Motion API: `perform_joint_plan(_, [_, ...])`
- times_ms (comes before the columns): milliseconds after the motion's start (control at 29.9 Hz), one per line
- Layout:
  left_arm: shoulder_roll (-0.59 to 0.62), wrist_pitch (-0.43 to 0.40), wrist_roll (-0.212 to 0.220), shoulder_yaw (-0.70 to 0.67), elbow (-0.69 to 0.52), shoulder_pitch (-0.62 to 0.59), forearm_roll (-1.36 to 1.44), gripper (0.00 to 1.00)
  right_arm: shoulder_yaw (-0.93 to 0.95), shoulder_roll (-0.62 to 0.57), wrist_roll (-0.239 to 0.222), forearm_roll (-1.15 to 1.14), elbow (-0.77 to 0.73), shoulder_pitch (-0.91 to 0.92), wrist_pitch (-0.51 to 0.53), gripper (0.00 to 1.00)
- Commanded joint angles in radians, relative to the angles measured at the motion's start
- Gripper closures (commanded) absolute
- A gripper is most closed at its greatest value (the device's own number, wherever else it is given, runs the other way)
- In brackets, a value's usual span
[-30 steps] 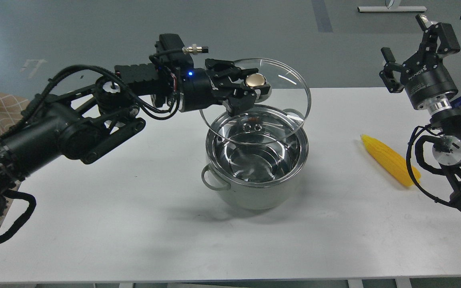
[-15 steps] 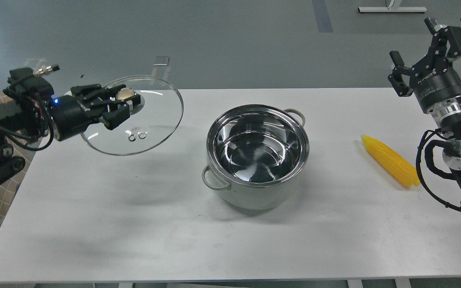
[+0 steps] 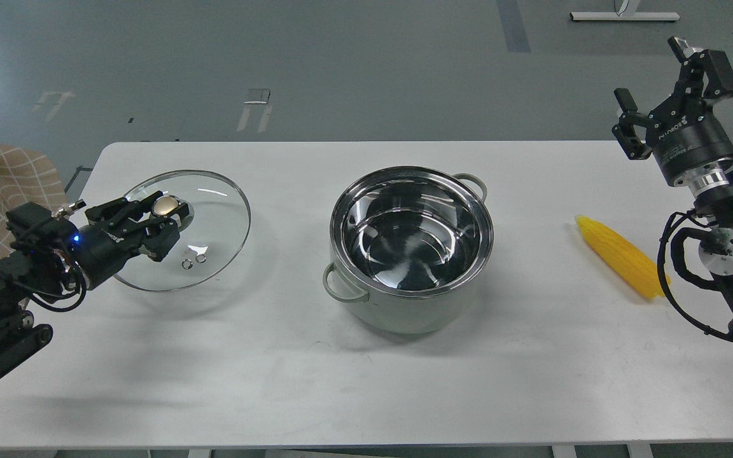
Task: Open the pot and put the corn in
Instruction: 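Carry the lid beside the pot and lower it onto the table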
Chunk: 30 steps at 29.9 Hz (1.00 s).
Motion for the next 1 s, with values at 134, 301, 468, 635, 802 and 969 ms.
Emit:
perform_joint_plan(134, [-0.037,0.011,0.000,0.001,0.030,0.021,0.000,0.75,0.001,0.000,0.000,0.000,0.000,-0.008,0.000,0.01])
perform_joint_plan(301, [-0.066,0.019,0.000,0.001,0.071,0.032,-0.001,0.74,0.001,0.000,0.000,0.000,0.002,-0.008,0.000,0.01])
perform_joint_plan(468, [-0.093,0.052,0.000,0.001,0.100,0.036,-0.003,0.72,0.001,0.000,0.000,0.000,0.002,-0.008,0.000,0.01])
perform_joint_plan(635, [-0.101,0.064,0.000,0.001,0.108,0.042,-0.007,0.70,0.001,0.000,0.000,0.000,0.002,-0.008,0.000,0.01])
perform_joint_plan(802, [-0.138,0.064,0.000,0.001,0.165,0.041,-0.023,0.61,0.001,-0.002,0.000,0.000,0.002,-0.008,0.000,0.01])
perform_joint_plan(969, [-0.155,0.064,0.000,0.001,0.194,0.042,-0.023,0.42,0.001,-0.002,0.000,0.000,0.002,-0.008,0.000,0.01])
